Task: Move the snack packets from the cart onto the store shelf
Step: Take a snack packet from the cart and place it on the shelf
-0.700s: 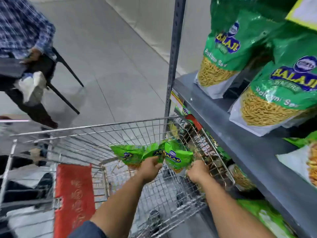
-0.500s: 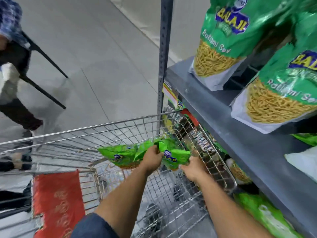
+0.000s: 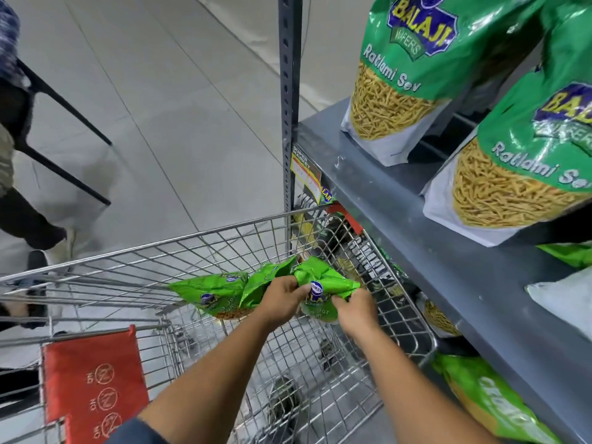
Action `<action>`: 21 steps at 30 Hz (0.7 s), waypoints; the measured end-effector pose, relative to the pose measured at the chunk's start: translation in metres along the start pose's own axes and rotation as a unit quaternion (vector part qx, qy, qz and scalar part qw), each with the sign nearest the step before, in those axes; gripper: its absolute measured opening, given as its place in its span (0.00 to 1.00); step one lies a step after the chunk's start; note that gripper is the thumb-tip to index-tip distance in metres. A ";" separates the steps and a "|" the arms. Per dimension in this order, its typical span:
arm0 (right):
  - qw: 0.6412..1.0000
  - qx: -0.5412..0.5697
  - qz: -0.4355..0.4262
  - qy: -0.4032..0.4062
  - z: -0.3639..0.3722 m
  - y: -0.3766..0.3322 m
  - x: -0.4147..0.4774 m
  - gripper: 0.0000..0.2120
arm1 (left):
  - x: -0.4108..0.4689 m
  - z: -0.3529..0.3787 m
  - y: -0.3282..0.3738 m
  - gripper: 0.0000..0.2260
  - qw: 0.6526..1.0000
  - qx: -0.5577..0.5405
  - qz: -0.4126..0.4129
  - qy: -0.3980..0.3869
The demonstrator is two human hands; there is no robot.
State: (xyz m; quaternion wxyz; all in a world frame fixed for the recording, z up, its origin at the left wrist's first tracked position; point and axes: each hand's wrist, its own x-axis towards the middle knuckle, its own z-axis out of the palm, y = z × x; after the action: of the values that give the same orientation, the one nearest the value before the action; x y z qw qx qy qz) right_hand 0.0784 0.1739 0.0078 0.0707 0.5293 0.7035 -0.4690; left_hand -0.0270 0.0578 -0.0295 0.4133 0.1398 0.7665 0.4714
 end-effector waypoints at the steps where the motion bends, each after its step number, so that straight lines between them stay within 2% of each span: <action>1: 1.000 0.005 -0.008 0.000 -0.003 -0.001 -0.004 0.11 | -0.004 -0.002 0.004 0.15 1.000 0.018 0.013 0.011; 4: 0.999 0.044 -0.026 -0.001 -0.016 -0.006 -0.024 0.13 | -0.024 -0.012 0.017 0.18 0.997 0.051 0.053 0.026; 6: 0.997 0.071 -0.034 0.003 -0.031 -0.008 -0.048 0.11 | -0.044 -0.016 0.033 0.21 0.994 0.064 0.086 0.029; 8: 0.993 0.094 -0.064 0.018 -0.047 -0.010 -0.075 0.06 | -0.070 -0.019 0.058 0.19 0.988 0.073 0.131 0.036; 11: 0.979 0.130 -0.134 0.077 -0.076 -0.016 -0.118 0.04 | -0.110 -0.015 0.102 0.21 0.972 0.078 0.217 0.051; 14: 0.944 0.179 -0.219 0.167 -0.116 -0.015 -0.159 0.03 | -0.147 0.000 0.149 0.25 0.944 0.077 0.315 0.066; 15: 0.934 0.189 -0.235 0.189 -0.132 -0.013 -0.171 0.03 | -0.155 0.008 0.166 0.25 0.932 0.079 0.346 0.067; 18: 0.920 0.186 -0.248 0.238 -0.174 -0.006 -0.201 0.12 | -0.171 0.037 0.208 0.23 0.902 0.086 0.419 0.055; 21: 0.900 0.190 -0.271 0.283 -0.213 0.004 -0.216 0.08 | -0.175 0.070 0.239 0.23 0.887 0.098 0.449 0.033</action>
State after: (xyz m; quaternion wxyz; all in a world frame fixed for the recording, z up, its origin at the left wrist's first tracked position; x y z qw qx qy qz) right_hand 0.2593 0.1836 0.2513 -0.3632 0.4316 0.7078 -0.4253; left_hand 0.0932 0.1176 0.2438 0.1161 0.4934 0.6770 0.5337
